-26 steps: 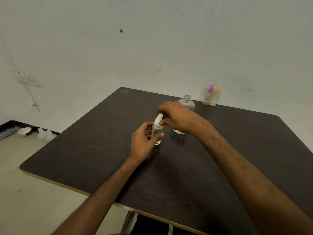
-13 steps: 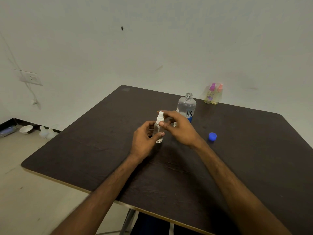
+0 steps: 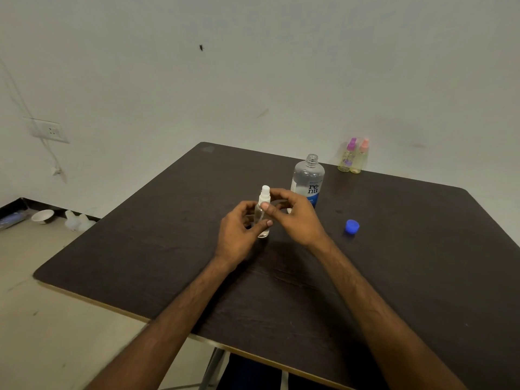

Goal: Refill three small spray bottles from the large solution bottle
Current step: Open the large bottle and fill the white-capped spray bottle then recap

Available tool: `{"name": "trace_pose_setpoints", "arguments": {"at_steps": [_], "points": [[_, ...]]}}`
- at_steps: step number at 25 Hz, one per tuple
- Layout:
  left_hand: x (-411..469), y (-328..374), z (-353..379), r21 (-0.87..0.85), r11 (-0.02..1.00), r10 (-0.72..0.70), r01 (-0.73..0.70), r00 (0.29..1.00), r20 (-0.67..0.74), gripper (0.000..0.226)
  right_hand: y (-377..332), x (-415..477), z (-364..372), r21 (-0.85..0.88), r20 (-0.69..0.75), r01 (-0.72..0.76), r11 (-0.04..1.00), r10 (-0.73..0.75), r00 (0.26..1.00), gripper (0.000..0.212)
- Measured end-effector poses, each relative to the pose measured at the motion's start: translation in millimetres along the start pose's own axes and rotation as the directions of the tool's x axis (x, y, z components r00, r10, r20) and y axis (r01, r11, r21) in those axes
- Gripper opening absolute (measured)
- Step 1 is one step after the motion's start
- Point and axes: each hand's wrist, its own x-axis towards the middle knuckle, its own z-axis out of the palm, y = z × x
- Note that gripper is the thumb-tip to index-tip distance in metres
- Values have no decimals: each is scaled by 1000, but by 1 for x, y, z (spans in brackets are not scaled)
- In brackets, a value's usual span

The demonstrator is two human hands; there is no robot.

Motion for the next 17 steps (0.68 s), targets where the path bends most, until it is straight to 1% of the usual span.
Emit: {"name": "trace_pose_setpoints", "arguments": {"at_steps": [3,5,7,8,9,11,12,14,16,17], "points": [[0,-1,1,2,1000,1,-1,1000,-4,43,1,-4,3,-29,-69,18,999,-20,997,25],[1,-2,1,5,1000,-5,5,1000,-27,47,1,-5,4,-46,-156,11,999,-18,988,18],[1,-3,1,3,1000,-19,19,999,-46,48,1,-4,4,-10,-214,-13,1000,10,977,21],[1,-3,0,0,1000,-24,24,999,-48,47,1,-3,4,15,-194,-16,1000,19,981,24],[1,-3,0,-1,1000,-25,25,999,-44,47,0,-1,6,27,-142,-14,1000,18,990,28],[1,-2,0,5,1000,-16,17,999,-31,47,1,1,10,6,-47,3,1000,-3,999,36],[0,-1,0,9,1000,-12,12,999,-30,46,2,3,13,-4,-47,6,1000,-6,999,34],[0,2,1,22,1000,-7,8,999,-46,45,-1,4,18,5,-115,-26,1000,26,993,29],[0,2,1,43,999,1,2,998,-67,42,-3,4,22,10,-194,-76,997,76,978,33],[0,2,1,53,999,8,-4,997,-70,40,-4,4,23,16,-204,-94,995,96,974,38]]}}
